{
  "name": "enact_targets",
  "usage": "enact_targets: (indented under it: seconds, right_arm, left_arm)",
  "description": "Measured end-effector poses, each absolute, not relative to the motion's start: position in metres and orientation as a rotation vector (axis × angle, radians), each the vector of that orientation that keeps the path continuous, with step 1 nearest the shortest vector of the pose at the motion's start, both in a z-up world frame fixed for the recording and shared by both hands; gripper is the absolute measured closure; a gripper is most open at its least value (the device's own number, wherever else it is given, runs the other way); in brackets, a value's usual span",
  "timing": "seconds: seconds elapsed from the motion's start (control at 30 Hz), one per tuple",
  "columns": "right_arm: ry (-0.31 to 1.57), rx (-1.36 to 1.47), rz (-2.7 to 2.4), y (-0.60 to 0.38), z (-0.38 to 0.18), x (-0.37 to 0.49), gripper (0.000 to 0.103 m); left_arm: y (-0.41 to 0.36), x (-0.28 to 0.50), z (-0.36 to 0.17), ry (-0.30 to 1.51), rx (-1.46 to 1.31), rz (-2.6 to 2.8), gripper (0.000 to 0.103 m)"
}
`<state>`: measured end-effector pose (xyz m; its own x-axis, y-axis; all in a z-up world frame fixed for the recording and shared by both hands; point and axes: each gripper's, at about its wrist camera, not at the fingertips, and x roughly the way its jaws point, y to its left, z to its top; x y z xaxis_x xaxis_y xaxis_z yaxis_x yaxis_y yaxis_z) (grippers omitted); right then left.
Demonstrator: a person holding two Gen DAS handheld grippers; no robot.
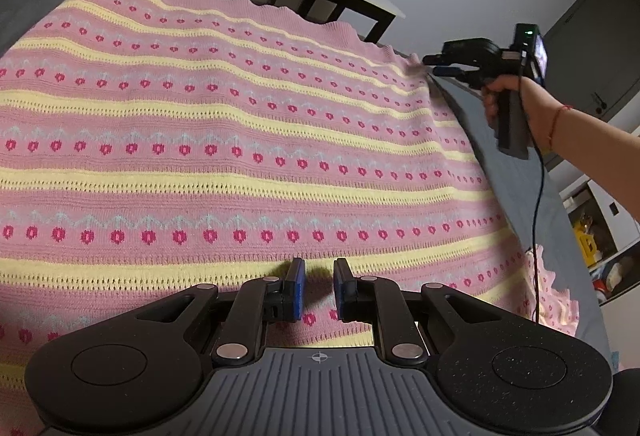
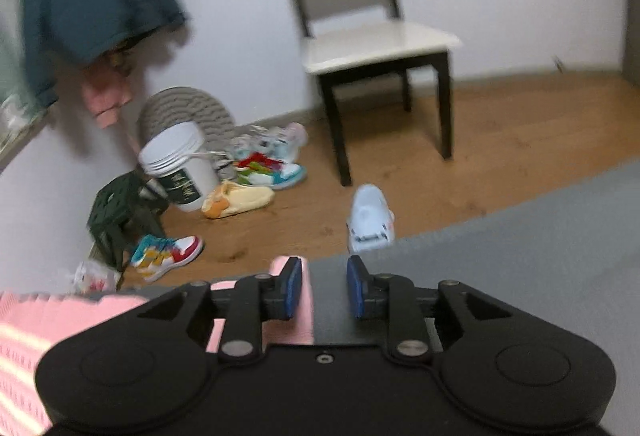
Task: Fold clothes
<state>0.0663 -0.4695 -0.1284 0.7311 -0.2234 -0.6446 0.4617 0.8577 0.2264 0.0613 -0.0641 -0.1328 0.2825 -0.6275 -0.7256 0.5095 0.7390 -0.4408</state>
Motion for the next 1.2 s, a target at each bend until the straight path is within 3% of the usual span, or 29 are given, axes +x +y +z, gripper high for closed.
enact_targets:
  seconds: [0.3, 0.43, 0.6, 0.8, 0.83, 0.87, 0.93, 1.2]
  right_arm:
    - [0.739, 0.266, 0.083, -0.318, -0.061, 0.095, 0.069]
    - [0.808, 0.271, 0.230, -0.222, -0.044, 0.132, 0.069]
    - [0.974, 0.227, 0.243, -0.120, -0.070, 0.197, 0.069]
    - [1.106, 0.115, 0.078, -0.065, -0.122, 0.245, 0.068]
    - [1.114, 0.091, 0.050, -0.063, -0.129, 0.247, 0.070]
    - [1.099, 0.078, 0.035, -0.064, -0.132, 0.245, 0.084]
    - [1.059, 0.076, 0.047, -0.069, -0.132, 0.237, 0.095]
    - [0.924, 0.381, -0.003, -0.158, -0.129, 0.123, 0.096]
  left_arm:
    - [-0.042, 0.062, -0.105, 0.852, -0.153, -0.582, 0.089]
    - [-0.030, 0.066, -0.108, 0.889, -0.199, -0.521, 0.089]
    - [-0.008, 0.071, -0.113, 0.888, -0.341, -0.429, 0.089]
    - [0.059, 0.074, -0.109, 0.733, -0.555, -0.073, 0.089]
    - [0.066, 0.075, -0.109, 0.721, -0.565, -0.046, 0.089]
    - [0.071, 0.077, -0.110, 0.713, -0.576, -0.030, 0.089]
    - [0.074, 0.080, -0.111, 0.729, -0.602, -0.036, 0.089]
    - [0.082, 0.082, -0.122, 0.787, -0.801, -0.072, 0.089]
